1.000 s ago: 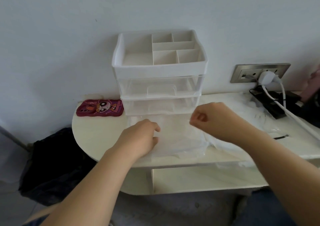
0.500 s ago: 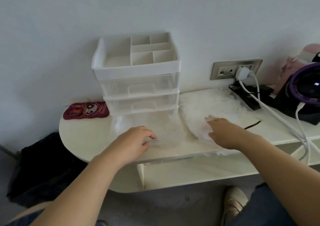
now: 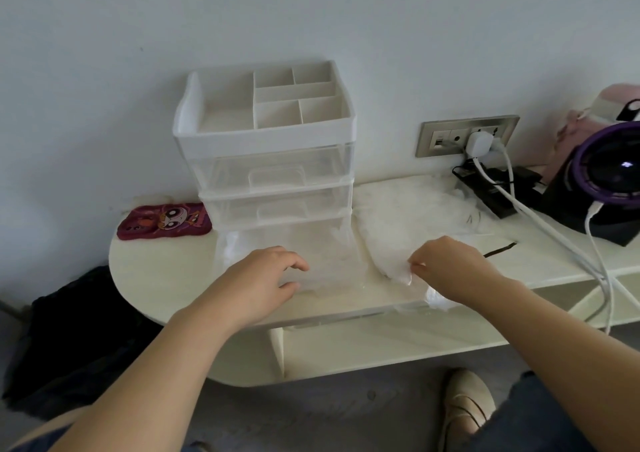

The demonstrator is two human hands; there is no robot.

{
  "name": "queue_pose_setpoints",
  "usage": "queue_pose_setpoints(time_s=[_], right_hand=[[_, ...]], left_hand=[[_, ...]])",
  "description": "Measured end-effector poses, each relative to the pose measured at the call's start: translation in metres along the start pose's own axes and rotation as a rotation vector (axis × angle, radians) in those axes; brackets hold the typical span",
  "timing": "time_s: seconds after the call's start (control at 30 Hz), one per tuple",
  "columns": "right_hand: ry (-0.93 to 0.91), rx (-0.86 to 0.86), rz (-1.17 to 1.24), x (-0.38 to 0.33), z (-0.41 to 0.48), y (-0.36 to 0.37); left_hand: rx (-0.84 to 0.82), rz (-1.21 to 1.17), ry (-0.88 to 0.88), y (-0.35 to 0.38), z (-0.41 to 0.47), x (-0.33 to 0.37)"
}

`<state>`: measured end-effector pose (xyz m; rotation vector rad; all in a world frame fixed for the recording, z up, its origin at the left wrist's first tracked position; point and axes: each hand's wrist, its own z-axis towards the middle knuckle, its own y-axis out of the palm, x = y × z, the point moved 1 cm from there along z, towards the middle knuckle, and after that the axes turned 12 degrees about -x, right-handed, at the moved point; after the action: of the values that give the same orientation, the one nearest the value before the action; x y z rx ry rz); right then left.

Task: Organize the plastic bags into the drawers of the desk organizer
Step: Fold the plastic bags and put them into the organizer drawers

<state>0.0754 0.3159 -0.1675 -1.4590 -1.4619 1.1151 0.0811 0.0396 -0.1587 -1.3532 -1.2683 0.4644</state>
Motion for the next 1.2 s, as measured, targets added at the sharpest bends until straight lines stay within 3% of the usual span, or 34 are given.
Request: queue_pose_setpoints(time_s=[0.17, 0.33, 0.43, 0.5, 0.6, 0.7, 0.77, 0.83, 0.9, 0.97, 1.1, 1.2], right_hand=[[-0.079, -0.011, 0.107, 0.001, -0.016, -0.016], [-0.208, 0.001, 0.591, -0.007, -0.030, -0.040], [-0.232, 0.202, 1.025, -0.022, -0.028, -0.047], [-0.271, 0.369, 1.179, -0.034, -0.028, -0.051], [-0.360, 0.464, 1.097, -0.059, -0.027, -0.051], [-0.445, 0.482, 0.972, -0.090, -0.024, -0.048], [-0.500, 0.517, 0.871, -0.110, -0.018, -0.046], [-0.531, 0.543, 0.794, -0.129, -0.010, -0.042], [-0.545, 0.533, 0.777, -0.143, 0.000, -0.038], [-0.551, 0.494, 0.752, -0.153, 0.010, -0.031], [-0.559, 0.387, 0.620, -0.154, 0.020, -0.023], [-0.546, 0.316, 0.453, -0.150, 0.024, -0.022]], left_hand=[[0.037, -0.011, 0.028, -0.003, -0.004, 0.002], [0.011, -0.048, 0.003, -0.005, -0.006, 0.004], [-0.014, -0.036, -0.011, -0.003, -0.006, 0.005], [-0.039, -0.051, -0.004, -0.002, -0.007, 0.007], [-0.059, -0.096, -0.011, -0.002, -0.010, 0.005], [0.062, -0.203, -0.051, -0.013, -0.013, 0.003], [0.148, -0.553, -0.033, -0.025, -0.016, 0.003], [0.031, -1.068, 0.116, -0.035, -0.020, 0.002], [-0.072, -1.280, 0.224, -0.041, -0.024, 0.000], [-0.014, -1.221, 0.149, -0.038, -0.022, -0.006], [0.258, -1.155, -0.176, -0.030, -0.012, -0.015], [0.262, -1.369, -0.253, -0.029, -0.008, -0.023]])
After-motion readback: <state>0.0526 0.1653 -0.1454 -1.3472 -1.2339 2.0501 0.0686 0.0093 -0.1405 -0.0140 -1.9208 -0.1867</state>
